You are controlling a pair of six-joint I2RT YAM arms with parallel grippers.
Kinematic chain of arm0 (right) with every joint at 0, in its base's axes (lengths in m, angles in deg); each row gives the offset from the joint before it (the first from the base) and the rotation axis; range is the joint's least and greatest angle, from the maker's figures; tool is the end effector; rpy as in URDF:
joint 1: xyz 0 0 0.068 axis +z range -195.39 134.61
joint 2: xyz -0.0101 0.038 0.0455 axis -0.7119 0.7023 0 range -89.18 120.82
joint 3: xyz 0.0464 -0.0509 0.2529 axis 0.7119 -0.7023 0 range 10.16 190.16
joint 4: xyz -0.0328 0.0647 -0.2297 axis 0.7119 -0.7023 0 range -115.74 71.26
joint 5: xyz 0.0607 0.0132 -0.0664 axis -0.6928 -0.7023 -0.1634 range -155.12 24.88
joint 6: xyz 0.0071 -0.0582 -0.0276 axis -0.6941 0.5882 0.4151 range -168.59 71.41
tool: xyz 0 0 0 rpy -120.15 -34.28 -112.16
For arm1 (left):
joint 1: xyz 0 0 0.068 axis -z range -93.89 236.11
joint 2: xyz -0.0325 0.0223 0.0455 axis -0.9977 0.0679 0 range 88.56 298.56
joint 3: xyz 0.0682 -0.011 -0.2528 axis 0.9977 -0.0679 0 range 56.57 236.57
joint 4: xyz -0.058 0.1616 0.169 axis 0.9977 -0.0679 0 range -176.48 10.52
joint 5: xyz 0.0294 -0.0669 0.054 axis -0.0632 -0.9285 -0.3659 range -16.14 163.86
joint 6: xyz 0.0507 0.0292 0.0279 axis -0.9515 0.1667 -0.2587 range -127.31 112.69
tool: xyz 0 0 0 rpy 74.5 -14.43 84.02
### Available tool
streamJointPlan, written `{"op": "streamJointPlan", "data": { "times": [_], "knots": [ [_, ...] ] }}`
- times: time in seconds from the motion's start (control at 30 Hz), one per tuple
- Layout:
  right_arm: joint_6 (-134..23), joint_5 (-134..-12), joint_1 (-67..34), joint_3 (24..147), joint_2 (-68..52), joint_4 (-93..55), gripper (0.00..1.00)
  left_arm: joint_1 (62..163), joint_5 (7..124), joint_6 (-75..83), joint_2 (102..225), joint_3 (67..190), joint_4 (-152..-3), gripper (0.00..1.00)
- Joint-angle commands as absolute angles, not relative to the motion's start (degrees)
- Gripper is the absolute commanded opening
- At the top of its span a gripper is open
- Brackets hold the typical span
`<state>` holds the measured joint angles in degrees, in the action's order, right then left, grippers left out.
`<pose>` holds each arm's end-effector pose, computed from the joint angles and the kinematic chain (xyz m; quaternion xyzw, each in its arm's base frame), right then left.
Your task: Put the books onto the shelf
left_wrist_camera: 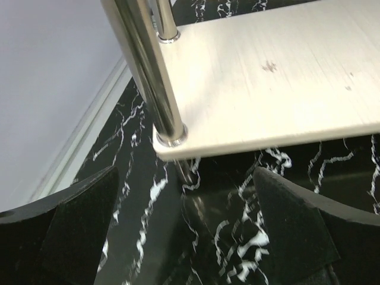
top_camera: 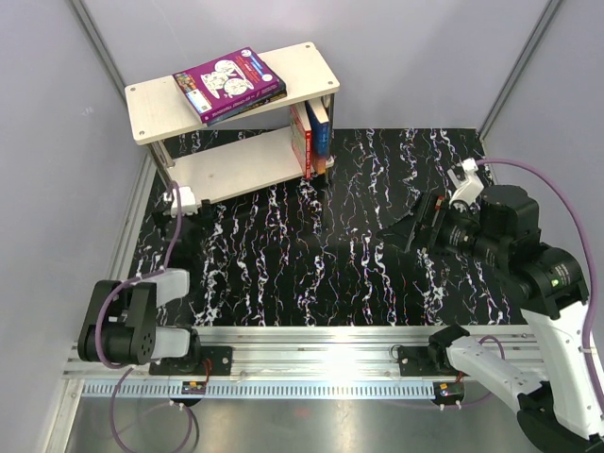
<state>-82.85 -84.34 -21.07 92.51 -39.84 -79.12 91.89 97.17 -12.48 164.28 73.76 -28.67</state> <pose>0.1003 0.0635 0.4211 -0.0135 0.8467 0.3750 0.3772 0.2453 -0.0046 0.1835 -0.0619 0.7470 0.1487 0.6451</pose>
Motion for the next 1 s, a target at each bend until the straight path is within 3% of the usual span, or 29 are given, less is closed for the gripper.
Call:
{"op": "streamJointPlan", "data": {
  "times": [0.0,0.1,0.13,0.27,0.47,0.8,0.97],
  "knots": [
    [-81.64,-86.21,-21.31,96.12,-39.35,-79.03,1.00,87.87,84.13,-8.80,164.67,77.32,-34.31,0.99],
    [-80.94,-86.21,-21.31,98.57,-38.30,-81.32,1.00,87.60,85.99,-7.40,163.01,71.10,-25.21,0.99],
    [-80.59,-86.39,-21.31,99.45,-37.94,-82.02,1.00,87.08,86.16,-6.96,165.18,66.20,-8.37,0.99],
    [-79.62,-85.69,-21.39,102.45,-36.79,-84.31,1.00,87.34,89.77,-5.29,164.51,69.29,-20.18,0.99],
    [-80.50,-86.56,-21.31,98.32,-38.56,-80.80,1.00,88.30,90.82,-5.99,164.59,67.65,-17.41,0.99],
    [-76.71,-81.38,-21.31,103.24,-35.92,-78.86,1.00,88.30,90.82,-6.16,164.67,67.47,-16.29,0.99],
    [-77.06,-84.54,-21.31,96.93,-40.56,-73.51,1.00,88.22,90.91,-6.16,164.58,67.56,-16.63,0.99]
  ]
}}
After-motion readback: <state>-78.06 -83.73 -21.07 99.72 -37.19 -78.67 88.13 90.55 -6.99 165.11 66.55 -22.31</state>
